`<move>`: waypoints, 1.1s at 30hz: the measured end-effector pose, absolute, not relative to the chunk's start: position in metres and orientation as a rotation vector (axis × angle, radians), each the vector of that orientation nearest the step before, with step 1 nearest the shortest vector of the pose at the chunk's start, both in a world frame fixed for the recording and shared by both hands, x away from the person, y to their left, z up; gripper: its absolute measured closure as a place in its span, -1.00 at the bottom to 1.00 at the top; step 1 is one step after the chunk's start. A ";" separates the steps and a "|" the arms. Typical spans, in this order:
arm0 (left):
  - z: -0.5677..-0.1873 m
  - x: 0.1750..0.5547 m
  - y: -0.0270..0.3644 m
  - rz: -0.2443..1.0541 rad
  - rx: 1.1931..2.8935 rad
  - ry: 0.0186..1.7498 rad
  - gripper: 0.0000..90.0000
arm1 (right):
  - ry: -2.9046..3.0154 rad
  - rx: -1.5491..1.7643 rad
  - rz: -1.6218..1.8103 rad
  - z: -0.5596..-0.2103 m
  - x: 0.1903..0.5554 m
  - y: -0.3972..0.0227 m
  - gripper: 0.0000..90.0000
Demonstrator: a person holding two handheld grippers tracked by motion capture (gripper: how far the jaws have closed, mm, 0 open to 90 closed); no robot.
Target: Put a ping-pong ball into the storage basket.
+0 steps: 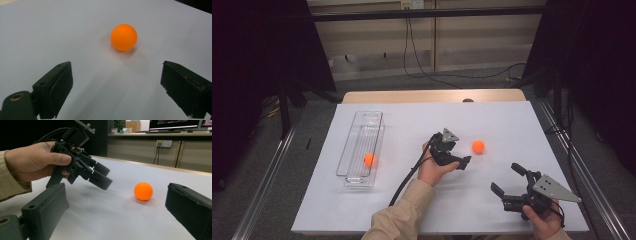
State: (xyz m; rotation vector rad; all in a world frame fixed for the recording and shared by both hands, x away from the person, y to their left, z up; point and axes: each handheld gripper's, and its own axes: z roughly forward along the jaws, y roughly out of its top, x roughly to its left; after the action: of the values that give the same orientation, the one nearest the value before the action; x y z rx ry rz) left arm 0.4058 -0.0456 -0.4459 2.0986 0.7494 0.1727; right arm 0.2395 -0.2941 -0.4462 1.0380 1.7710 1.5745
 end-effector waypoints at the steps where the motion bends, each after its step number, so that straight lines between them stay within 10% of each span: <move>1: -0.446 0.406 -0.046 0.168 2.093 0.755 -0.76 | 1.770 1.040 1.574 -0.446 0.240 -0.294 -0.94; 33: -0.446 0.409 -0.052 0.171 2.080 0.745 -0.76 | 1.769 1.032 1.576 -0.446 0.239 -0.294 -0.94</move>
State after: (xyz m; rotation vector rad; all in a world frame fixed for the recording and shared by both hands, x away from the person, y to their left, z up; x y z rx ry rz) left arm 0.4087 -0.0517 -0.4460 2.0796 0.7446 0.1712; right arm 0.2395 -0.2939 -0.4456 1.0319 1.7687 1.5756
